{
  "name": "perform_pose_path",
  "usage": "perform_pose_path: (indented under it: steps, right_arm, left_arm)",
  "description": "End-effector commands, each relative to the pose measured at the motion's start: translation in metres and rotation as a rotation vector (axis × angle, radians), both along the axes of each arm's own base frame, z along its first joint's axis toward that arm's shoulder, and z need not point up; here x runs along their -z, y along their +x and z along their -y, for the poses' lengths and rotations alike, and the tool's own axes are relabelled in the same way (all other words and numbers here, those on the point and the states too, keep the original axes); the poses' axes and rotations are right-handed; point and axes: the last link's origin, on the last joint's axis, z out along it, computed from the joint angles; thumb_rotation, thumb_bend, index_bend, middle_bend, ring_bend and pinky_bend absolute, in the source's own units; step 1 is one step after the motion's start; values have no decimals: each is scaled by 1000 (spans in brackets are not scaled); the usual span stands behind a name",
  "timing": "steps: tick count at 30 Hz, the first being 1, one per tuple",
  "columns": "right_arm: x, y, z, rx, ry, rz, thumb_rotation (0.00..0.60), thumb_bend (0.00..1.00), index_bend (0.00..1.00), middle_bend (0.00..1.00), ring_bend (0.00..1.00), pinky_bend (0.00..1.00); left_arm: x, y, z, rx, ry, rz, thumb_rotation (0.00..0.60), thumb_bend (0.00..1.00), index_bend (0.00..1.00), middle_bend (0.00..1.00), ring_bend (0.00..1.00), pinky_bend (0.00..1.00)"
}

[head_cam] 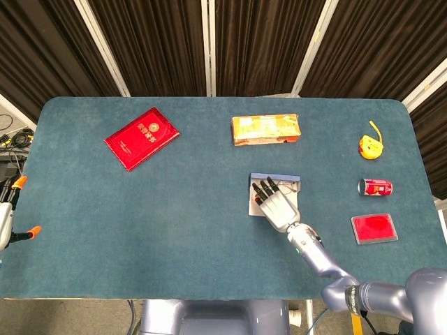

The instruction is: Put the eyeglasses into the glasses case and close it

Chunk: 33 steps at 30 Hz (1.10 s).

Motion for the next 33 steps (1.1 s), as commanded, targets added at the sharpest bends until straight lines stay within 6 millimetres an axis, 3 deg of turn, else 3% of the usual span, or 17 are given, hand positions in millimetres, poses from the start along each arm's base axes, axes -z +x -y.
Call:
perform_pose_path:
  steps: [1, 29, 33]
  right_arm:
    - [1, -2, -1, -5, -5, -9, 600, 367, 283, 0, 0, 0]
    - [-2, -12, 27, 98, -112, -7, 600, 367, 277, 0, 0, 0]
    - [-8, -10, 24, 91, -114, 23, 600, 312, 229, 0, 0, 0]
  left_arm:
    - [0, 0, 0, -1, 0, 0, 600, 0, 0, 0, 0, 0]
    - [1, -1, -1, -3, -5, -3, 600, 0, 0, 0, 0, 0]
    - [1, -1, -1, -4, -5, -3, 600, 0, 0, 0, 0, 0]
